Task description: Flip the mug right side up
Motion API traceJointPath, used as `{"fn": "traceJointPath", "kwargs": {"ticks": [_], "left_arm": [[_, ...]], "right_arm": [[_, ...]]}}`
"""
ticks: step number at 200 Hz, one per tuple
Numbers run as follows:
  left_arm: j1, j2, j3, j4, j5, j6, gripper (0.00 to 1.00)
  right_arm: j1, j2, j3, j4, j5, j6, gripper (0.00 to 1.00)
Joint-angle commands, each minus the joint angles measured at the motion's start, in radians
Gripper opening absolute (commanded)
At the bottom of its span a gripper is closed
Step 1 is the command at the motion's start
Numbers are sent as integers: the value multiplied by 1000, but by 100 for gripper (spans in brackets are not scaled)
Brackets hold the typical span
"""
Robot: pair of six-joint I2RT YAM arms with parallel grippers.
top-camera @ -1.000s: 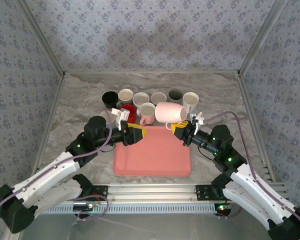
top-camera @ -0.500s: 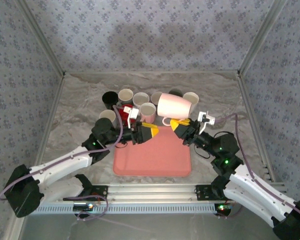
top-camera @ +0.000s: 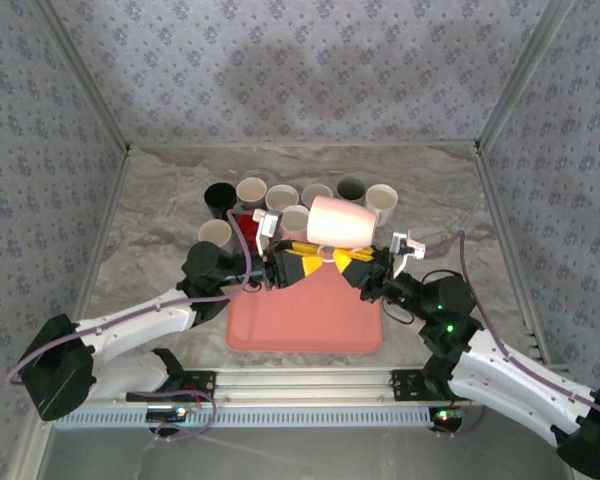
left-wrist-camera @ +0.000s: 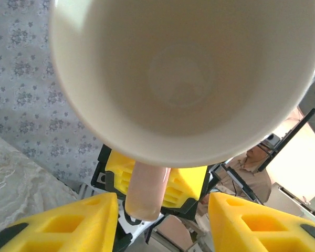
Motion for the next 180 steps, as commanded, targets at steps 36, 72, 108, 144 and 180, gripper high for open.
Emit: {"fn": "traceJointPath", "kwargs": {"ticks": [36, 72, 108, 144, 180], "left_arm": [[-13, 13, 41, 58, -3, 8, 35], [-16, 17, 41, 61, -10, 9, 31], [-24, 17, 38, 68, -6, 15, 14], [-25, -12, 36, 31, -9, 46, 0], [-25, -82, 45, -102, -31, 134, 0]], "right_arm": [[37, 4, -17, 153, 48, -24, 0], [66, 25, -26, 175, 51, -20, 0], [87, 43, -39, 183, 63, -25, 0], [94, 24, -40, 127, 90, -44, 16], [96, -62, -37, -64, 177, -65, 95]]}}
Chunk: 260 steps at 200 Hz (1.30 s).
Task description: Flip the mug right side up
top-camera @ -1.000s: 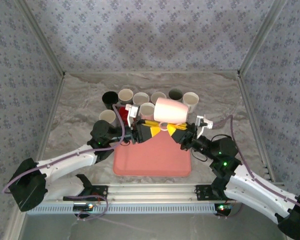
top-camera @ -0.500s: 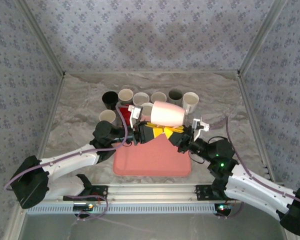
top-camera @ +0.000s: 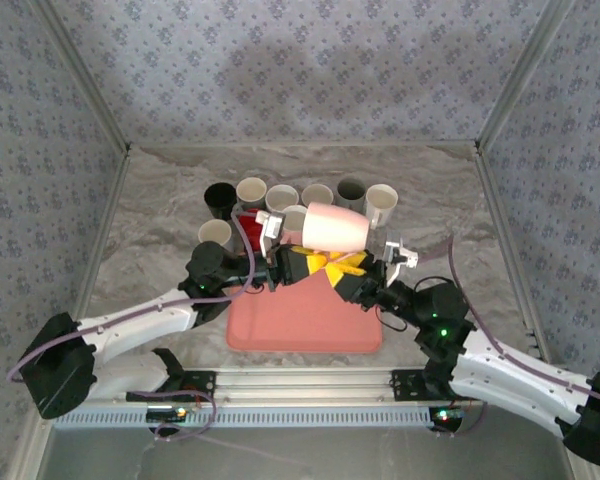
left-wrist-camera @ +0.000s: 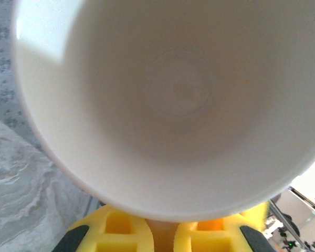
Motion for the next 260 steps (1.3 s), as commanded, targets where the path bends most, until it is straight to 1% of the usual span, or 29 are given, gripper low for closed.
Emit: {"fn": "traceJointPath", "kwargs": {"ticks": [1, 3, 6, 46, 64, 71, 79, 86, 101, 112, 115, 128, 141, 156, 167, 174, 200, 215, 230, 260], "left_arm": [[-13, -79, 46, -38, -1, 88, 0], [-13, -83, 47, -47, -3, 94, 0], [-13, -89, 48, -61, -5, 103, 0], [-13, -149, 70, -247, -55, 208, 0], [-13, -177, 109, -421, -95, 302, 0], [-14, -184, 128, -496, -102, 355, 0], [-19, -188, 151, -582, -121, 411, 0], [-24, -191, 174, -684, -160, 476, 0], [-41, -184, 231, -890, -281, 593, 0], [-50, -167, 271, -1003, -364, 652, 0], [-52, -159, 282, -1031, -389, 662, 0], [-66, -117, 339, -1143, -492, 706, 0], [-85, -52, 403, -1236, -580, 738, 0], [-98, 43, 498, -1349, -653, 765, 0], [-104, 109, 559, -1402, -680, 788, 0], [-108, 145, 590, -1422, -691, 801, 0], [-119, 283, 710, -1503, -758, 834, 0], [-126, 350, 769, -1530, -779, 845, 0], [-126, 400, 797, -1530, -786, 857, 0], [-125, 495, 845, -1539, -834, 879, 0]], "right_arm": [[-3, -67, 6, -110, 104, -41, 98], [-3, -72, 6, -121, 108, -43, 100], [-3, -83, 5, -136, 115, -47, 100], [-4, -206, -19, -299, 154, -87, 100], [-5, -269, -6, -457, 184, -89, 100], [-5, -295, 10, -541, 224, -78, 100], [-6, -316, 44, -677, 267, -62, 100], [-7, -333, 92, -819, 314, -67, 100], [-6, -336, 162, -1025, 405, -67, 100], [-4, -339, 194, -1125, 489, -55, 100], [-4, -342, 205, -1159, 530, -31, 100], [-5, -367, 224, -1242, 623, 44, 100], [-4, -411, 231, -1269, 633, 66, 100], [-5, -448, 251, -1287, 669, 45, 100], [-5, -457, 271, -1316, 690, 44, 100], [-5, -453, 288, -1328, 701, 2, 100], [-6, -434, 335, -1424, 726, -8, 100], [-6, -439, 343, -1445, 729, 0, 100], [-6, -445, 345, -1452, 721, 3, 100], [-7, -452, 358, -1471, 712, 2, 100]]}}
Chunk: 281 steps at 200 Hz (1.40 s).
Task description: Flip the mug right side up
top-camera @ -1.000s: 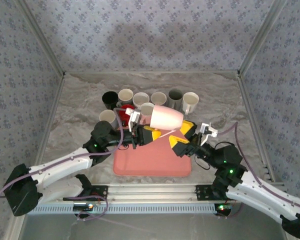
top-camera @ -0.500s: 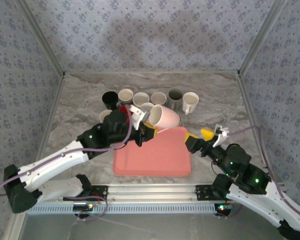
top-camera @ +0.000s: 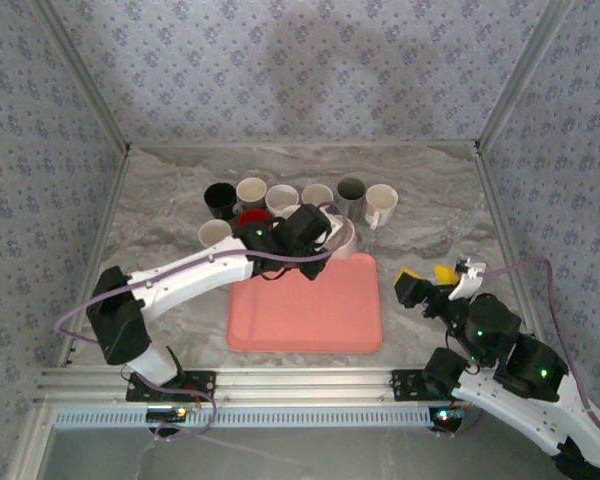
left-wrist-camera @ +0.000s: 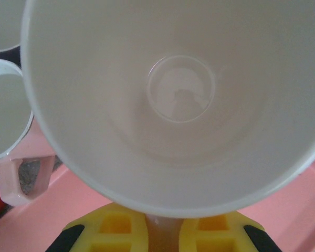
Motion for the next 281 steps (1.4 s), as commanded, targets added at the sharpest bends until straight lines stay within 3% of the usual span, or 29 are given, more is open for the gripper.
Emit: {"fn": "traceJointPath", "kwargs": {"ticks": [1, 126, 281], "left_arm": [[-6, 37, 76, 7, -75, 44, 0], [101, 264, 188, 23, -45, 39, 0], [110, 399, 245, 8, -73, 28, 0]], "right_arm": [[-4, -12, 33, -49, 23, -7, 100], [-5, -29, -9, -45, -32, -17, 100], [-5, -32, -25, -67, -5, -59, 100]]}}
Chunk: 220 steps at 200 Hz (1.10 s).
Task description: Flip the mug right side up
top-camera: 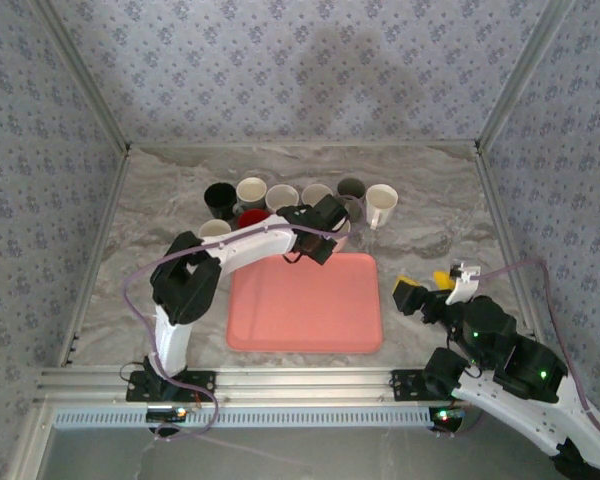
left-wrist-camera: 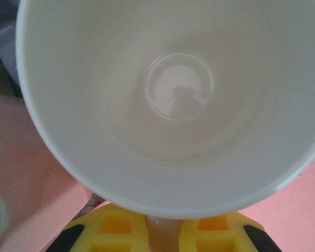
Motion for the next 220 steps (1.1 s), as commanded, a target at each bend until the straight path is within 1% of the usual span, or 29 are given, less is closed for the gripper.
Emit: {"fn": "traceJointPath", "kwargs": {"ticks": [1, 18, 48, 67, 112, 143, 174, 199, 208, 220], "left_arm": [[2, 8, 50, 17, -15, -2, 0], [4, 15, 53, 20, -17, -4, 0], [9, 28, 56, 23, -7, -9, 6], [10, 28, 55, 21, -5, -11, 13], [10, 6, 31, 27, -7, -23, 25], [10, -16, 9, 36, 7, -30, 31], [8, -62, -22, 58, 29, -37, 35], [6, -132, -51, 66, 26, -38, 38], [2, -174, -70, 76, 13, -35, 40], [-3, -244, -111, 98, 11, -35, 46]], "right_arm": [[-3, -13, -9, -4, 24, -25, 100], [-3, -11, -10, -1, 24, -30, 100], [-3, -7, -6, 1, 24, -38, 100], [-4, -6, -5, 0, 25, -39, 100], [-4, -6, 2, -7, 32, -39, 100], [-4, -6, 6, -16, 36, -33, 100], [-4, -7, 14, -36, 39, -20, 100], [-4, -9, 24, -51, 41, -14, 100], [-4, -10, 26, -57, 36, -13, 100], [-4, -9, 32, -72, 36, -10, 100]]}}
